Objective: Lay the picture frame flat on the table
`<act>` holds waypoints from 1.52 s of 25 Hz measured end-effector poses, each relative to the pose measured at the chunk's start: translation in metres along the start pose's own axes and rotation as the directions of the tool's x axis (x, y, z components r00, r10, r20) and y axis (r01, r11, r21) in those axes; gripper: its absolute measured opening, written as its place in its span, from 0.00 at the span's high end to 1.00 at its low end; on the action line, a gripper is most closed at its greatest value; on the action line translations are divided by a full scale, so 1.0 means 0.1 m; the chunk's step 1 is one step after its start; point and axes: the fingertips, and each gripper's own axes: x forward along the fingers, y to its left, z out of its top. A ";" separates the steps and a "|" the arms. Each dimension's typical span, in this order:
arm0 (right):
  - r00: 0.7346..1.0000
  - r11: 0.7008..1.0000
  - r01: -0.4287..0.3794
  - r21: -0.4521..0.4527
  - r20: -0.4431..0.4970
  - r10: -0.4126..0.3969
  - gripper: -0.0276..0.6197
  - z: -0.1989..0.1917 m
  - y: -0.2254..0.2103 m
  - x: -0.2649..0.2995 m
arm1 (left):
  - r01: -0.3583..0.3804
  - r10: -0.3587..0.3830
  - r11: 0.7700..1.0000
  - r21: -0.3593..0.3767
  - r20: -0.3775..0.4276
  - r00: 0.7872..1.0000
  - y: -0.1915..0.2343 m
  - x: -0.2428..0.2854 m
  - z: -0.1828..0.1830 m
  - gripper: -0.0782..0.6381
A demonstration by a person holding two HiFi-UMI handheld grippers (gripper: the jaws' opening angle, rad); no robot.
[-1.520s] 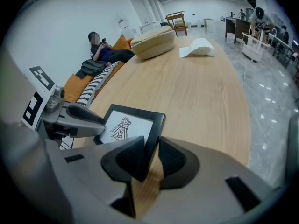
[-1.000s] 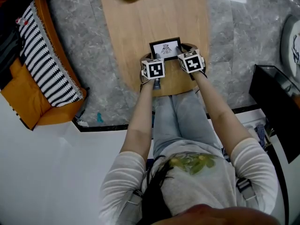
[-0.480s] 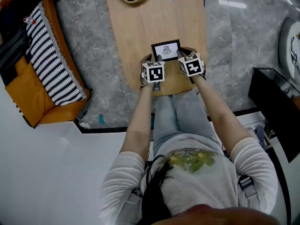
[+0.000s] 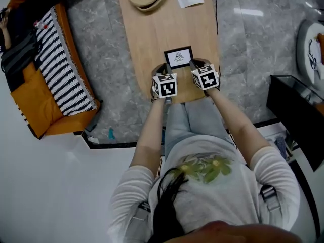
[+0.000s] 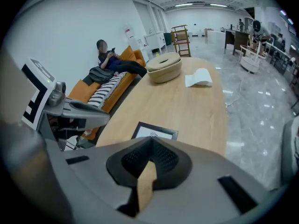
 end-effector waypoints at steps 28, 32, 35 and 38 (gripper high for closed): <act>0.963 0.993 -0.059 -0.100 0.257 0.083 0.95 0.56 0.63 -1.41 | 0.098 -0.114 0.992 0.086 0.221 0.969 -0.33 -1.42 0.50 0.87; 0.958 0.992 -0.064 -0.110 0.272 0.092 0.95 0.58 0.67 -1.49 | 0.101 -0.118 0.991 0.086 0.228 0.966 -0.35 -1.49 0.49 0.87; 0.958 0.991 -0.064 -0.116 0.272 0.094 0.95 0.54 0.70 -1.53 | 0.098 -0.116 0.991 0.090 0.225 0.967 -0.38 -1.54 0.44 0.87; 0.957 0.991 -0.066 -0.121 0.274 0.097 0.95 0.51 0.73 -1.57 | 0.095 -0.114 0.991 0.091 0.227 0.967 -0.40 -1.58 0.39 0.87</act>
